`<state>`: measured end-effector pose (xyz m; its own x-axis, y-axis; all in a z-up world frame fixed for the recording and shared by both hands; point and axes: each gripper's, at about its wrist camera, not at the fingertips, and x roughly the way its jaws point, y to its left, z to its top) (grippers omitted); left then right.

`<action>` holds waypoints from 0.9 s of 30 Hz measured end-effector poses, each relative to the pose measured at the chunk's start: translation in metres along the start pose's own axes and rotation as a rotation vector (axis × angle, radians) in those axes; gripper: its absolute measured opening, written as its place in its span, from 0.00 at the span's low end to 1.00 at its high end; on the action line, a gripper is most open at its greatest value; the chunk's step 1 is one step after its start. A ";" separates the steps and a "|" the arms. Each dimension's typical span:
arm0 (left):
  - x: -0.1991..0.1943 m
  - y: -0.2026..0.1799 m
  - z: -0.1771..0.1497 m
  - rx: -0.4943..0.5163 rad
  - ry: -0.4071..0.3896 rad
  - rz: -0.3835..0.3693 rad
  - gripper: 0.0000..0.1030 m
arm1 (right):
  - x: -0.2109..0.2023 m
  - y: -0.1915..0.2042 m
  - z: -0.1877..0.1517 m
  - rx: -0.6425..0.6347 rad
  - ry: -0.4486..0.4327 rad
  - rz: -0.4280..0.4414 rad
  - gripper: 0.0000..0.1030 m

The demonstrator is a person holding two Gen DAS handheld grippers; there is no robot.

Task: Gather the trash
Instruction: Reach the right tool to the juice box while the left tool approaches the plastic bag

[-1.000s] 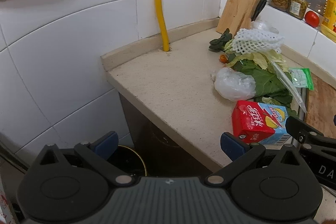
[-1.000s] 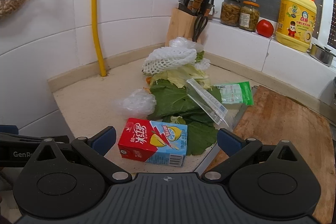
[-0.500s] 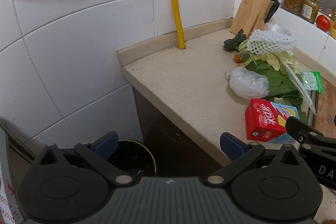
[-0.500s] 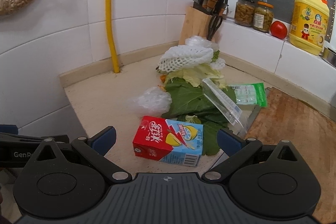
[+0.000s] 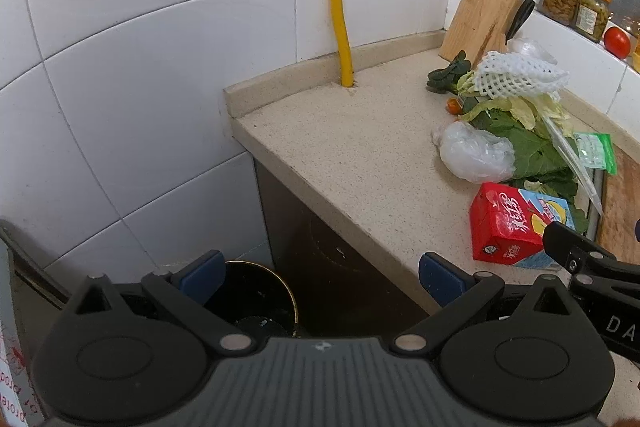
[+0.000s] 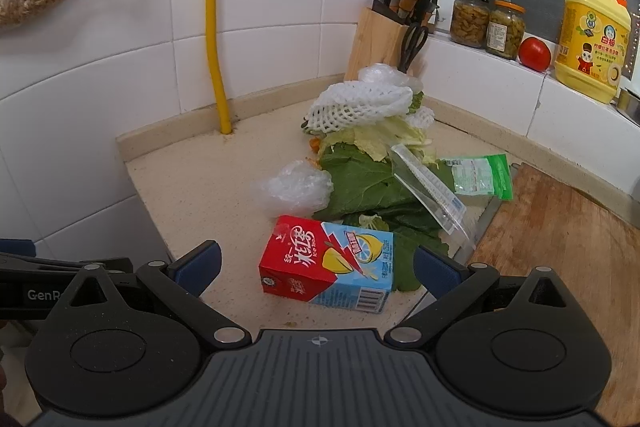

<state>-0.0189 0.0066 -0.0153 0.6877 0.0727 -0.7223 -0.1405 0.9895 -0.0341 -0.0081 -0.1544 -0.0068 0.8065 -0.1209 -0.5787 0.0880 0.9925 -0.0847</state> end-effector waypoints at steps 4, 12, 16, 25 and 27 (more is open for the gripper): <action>0.004 0.001 -0.002 0.002 0.027 -0.046 0.97 | -0.001 -0.002 -0.003 0.002 0.008 0.001 1.00; 0.008 -0.002 -0.005 0.038 0.041 -0.166 0.96 | 0.000 -0.017 -0.014 0.056 0.032 -0.054 1.00; 0.017 -0.008 -0.004 0.046 0.089 -0.234 0.95 | -0.007 -0.027 -0.017 0.071 0.011 -0.087 1.00; 0.005 -0.042 0.022 0.160 -0.051 -0.299 0.93 | -0.008 -0.062 0.005 -0.069 -0.090 -0.040 1.00; 0.012 -0.048 0.025 0.171 -0.040 -0.304 0.93 | -0.001 -0.064 0.008 -0.151 -0.082 0.002 1.00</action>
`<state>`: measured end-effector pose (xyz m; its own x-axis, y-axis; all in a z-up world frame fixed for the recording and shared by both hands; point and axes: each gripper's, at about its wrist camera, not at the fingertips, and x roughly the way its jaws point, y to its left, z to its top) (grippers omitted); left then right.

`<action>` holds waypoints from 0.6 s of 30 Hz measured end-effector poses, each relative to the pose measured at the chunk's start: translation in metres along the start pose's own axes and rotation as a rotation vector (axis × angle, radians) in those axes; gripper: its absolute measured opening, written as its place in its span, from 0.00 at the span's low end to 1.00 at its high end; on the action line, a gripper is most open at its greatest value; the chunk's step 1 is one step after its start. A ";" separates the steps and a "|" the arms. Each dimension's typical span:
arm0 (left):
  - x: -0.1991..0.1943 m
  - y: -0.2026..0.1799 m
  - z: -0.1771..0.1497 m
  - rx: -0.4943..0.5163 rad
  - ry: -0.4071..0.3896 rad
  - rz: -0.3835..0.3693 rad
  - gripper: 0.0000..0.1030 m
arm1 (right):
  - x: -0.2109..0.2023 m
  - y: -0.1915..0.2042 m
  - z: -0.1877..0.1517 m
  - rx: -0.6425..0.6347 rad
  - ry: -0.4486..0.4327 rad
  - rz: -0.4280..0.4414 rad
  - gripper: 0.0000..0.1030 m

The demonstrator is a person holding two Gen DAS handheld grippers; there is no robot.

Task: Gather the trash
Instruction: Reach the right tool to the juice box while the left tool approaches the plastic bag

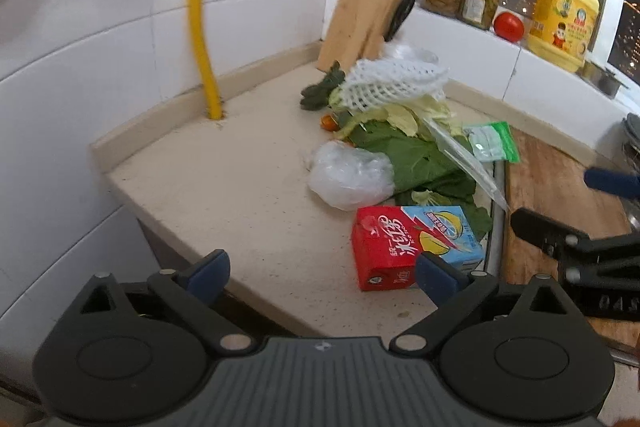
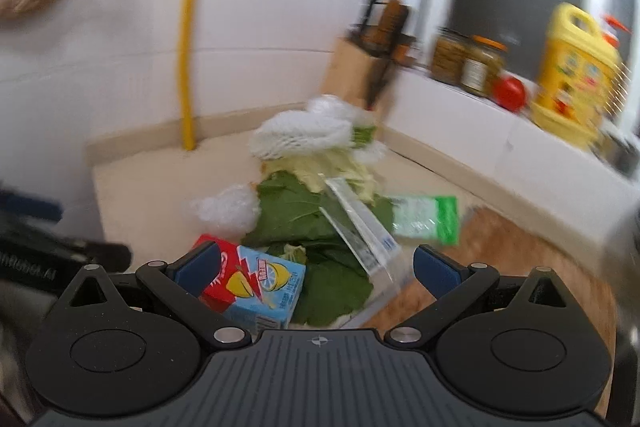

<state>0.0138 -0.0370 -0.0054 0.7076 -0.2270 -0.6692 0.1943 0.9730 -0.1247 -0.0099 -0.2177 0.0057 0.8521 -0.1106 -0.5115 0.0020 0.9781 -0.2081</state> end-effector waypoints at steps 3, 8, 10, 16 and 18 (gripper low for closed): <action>0.009 0.001 0.003 -0.009 0.006 -0.012 0.93 | 0.011 -0.001 0.000 -0.103 0.010 0.086 1.00; 0.032 -0.002 0.003 0.027 0.078 -0.068 0.94 | 0.035 -0.001 -0.005 -0.269 0.065 0.245 1.00; 0.036 -0.004 0.003 0.023 0.091 -0.071 0.94 | 0.042 0.000 -0.007 -0.318 0.081 0.285 1.00; 0.043 -0.019 0.009 0.078 0.072 -0.070 0.94 | 0.069 -0.005 -0.008 -0.367 0.086 0.389 1.00; 0.048 -0.021 0.012 0.077 0.088 -0.064 0.94 | 0.080 -0.008 -0.007 -0.368 0.093 0.422 1.00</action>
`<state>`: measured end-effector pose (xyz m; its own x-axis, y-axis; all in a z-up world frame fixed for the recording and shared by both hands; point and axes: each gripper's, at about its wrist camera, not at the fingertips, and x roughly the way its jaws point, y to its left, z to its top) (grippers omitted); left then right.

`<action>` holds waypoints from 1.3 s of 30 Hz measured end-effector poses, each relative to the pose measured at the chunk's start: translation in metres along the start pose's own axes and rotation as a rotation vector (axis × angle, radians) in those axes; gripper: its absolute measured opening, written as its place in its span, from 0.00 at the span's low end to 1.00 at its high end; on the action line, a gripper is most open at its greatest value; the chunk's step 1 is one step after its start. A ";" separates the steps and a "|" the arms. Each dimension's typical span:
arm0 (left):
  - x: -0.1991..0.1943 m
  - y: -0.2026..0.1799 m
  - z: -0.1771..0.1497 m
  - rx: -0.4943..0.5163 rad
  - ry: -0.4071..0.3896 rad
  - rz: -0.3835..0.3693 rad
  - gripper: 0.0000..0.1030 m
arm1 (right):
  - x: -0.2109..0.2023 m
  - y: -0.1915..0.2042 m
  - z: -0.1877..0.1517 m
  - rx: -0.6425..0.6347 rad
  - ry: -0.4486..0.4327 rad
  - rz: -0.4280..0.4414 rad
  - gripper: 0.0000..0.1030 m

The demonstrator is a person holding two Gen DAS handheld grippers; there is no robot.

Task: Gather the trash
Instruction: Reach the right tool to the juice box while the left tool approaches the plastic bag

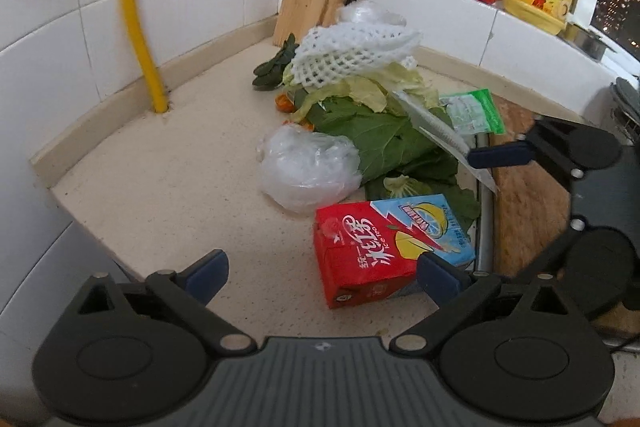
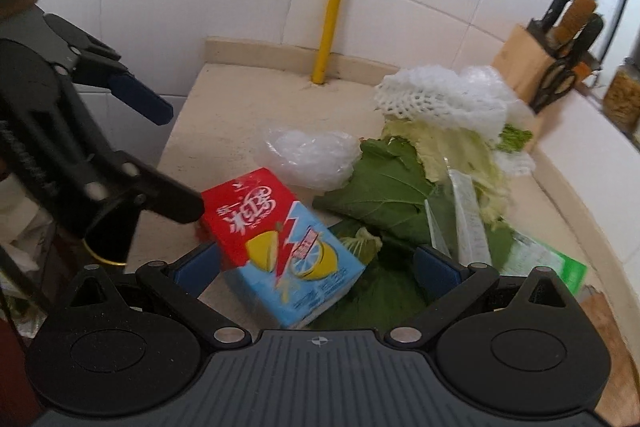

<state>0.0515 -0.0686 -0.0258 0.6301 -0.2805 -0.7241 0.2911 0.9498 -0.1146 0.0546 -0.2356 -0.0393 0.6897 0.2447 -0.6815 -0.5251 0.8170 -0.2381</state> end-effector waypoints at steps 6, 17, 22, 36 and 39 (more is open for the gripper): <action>0.006 -0.004 0.002 0.047 -0.012 -0.037 0.94 | 0.014 -0.014 0.001 -0.038 -0.001 0.115 1.00; 0.026 -0.006 0.013 0.152 0.032 -0.177 0.94 | 0.025 -0.020 0.002 -0.103 0.074 0.274 0.85; 0.038 -0.003 0.021 0.219 0.035 -0.224 0.94 | 0.024 -0.019 -0.001 -0.098 0.105 0.263 0.82; 0.078 0.067 0.054 -0.187 0.093 -0.351 0.94 | 0.021 -0.015 0.000 -0.001 0.139 0.226 0.81; 0.093 0.072 0.063 -0.248 0.095 -0.322 0.94 | 0.023 -0.011 0.005 -0.017 0.123 0.200 0.86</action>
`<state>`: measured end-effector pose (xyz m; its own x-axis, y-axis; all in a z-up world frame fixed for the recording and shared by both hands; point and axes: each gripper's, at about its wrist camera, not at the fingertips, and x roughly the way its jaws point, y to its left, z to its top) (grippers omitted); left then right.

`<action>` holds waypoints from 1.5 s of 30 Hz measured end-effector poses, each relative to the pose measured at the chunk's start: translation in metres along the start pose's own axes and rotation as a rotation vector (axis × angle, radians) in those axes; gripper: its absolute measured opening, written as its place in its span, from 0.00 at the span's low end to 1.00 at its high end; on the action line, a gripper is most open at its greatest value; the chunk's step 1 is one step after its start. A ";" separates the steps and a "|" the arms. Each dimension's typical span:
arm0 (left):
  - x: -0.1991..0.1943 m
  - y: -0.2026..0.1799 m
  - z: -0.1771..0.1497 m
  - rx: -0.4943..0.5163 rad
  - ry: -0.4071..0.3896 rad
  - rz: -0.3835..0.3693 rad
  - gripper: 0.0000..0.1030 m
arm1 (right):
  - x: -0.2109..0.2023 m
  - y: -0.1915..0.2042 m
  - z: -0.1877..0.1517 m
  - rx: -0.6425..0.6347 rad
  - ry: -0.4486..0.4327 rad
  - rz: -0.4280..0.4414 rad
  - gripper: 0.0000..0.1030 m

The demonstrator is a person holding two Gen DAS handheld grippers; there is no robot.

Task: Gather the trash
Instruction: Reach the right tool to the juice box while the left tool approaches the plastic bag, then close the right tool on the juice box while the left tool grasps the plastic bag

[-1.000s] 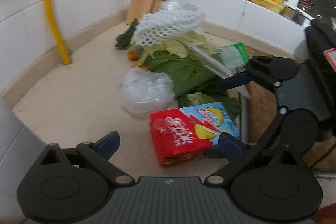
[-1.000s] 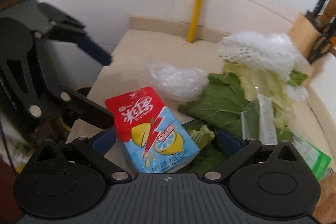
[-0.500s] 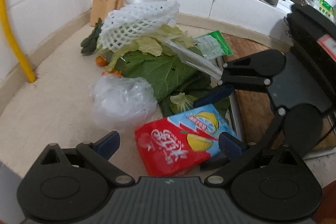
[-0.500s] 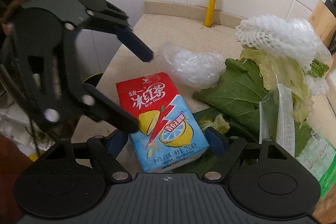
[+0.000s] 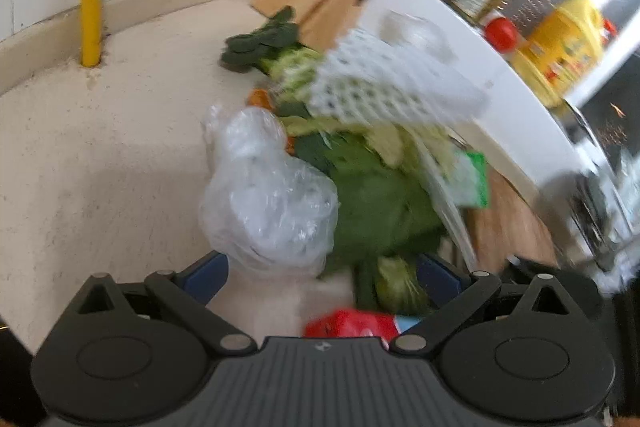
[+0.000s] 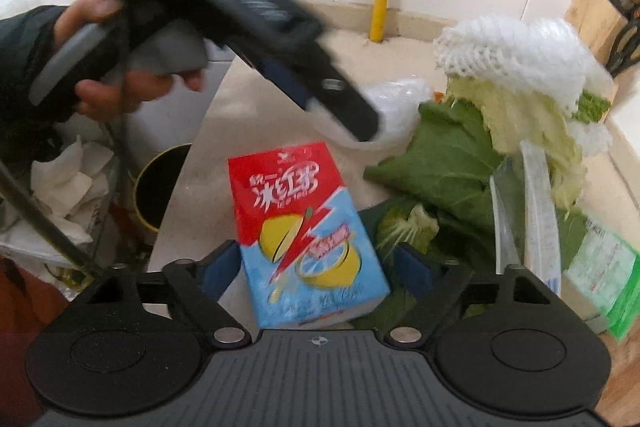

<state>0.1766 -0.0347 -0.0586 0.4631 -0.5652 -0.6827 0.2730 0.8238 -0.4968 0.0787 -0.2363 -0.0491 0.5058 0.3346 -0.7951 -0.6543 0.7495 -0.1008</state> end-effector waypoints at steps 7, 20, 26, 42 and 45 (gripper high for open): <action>-0.007 -0.009 0.006 0.119 -0.041 0.198 0.94 | 0.007 0.009 0.008 -0.032 -0.025 -0.031 0.90; 0.052 -0.011 0.038 0.277 -0.007 0.421 0.79 | 0.019 0.015 0.010 0.049 0.018 -0.032 0.73; 0.061 -0.010 0.039 0.248 0.023 0.448 0.70 | 0.024 0.015 0.006 0.073 0.005 -0.039 0.74; 0.007 -0.013 -0.005 0.145 -0.024 0.441 0.38 | 0.003 -0.024 -0.012 0.347 -0.041 0.048 0.70; -0.016 -0.014 -0.018 0.136 -0.056 0.415 0.38 | -0.009 -0.026 -0.016 0.411 -0.075 0.041 0.70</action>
<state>0.1502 -0.0378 -0.0503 0.6009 -0.1848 -0.7777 0.1606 0.9810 -0.1089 0.0823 -0.2684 -0.0491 0.5336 0.3978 -0.7463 -0.4037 0.8953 0.1885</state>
